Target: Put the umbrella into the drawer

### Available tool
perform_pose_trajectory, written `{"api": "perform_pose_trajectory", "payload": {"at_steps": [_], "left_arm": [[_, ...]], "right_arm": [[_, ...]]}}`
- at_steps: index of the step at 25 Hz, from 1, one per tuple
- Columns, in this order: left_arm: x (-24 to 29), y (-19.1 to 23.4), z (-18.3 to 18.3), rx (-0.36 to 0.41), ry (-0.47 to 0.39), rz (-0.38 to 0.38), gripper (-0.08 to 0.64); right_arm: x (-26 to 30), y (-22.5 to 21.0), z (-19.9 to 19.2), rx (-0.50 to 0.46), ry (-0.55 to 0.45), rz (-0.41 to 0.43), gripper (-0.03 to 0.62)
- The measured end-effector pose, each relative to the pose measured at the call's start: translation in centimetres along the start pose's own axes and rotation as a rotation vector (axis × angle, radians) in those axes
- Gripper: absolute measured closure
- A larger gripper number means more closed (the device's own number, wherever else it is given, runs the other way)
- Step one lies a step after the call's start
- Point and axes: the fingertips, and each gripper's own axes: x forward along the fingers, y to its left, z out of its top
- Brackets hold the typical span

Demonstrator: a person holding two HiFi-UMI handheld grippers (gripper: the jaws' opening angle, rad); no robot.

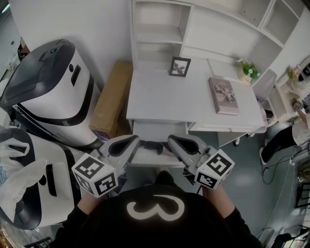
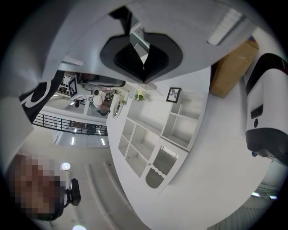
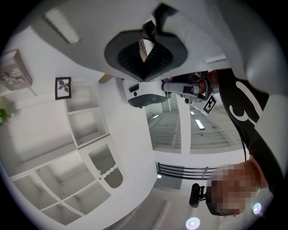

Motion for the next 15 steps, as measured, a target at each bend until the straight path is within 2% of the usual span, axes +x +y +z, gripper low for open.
{"api": "perform_pose_trajectory", "payload": {"at_steps": [15], "left_arm": [[0.41, 0.34, -0.70, -0.009, 0.022, -0.006, 0.551]], "right_arm": [[0.40, -0.02, -1.08, 0.008, 0.024, -0.001, 0.589]]}}
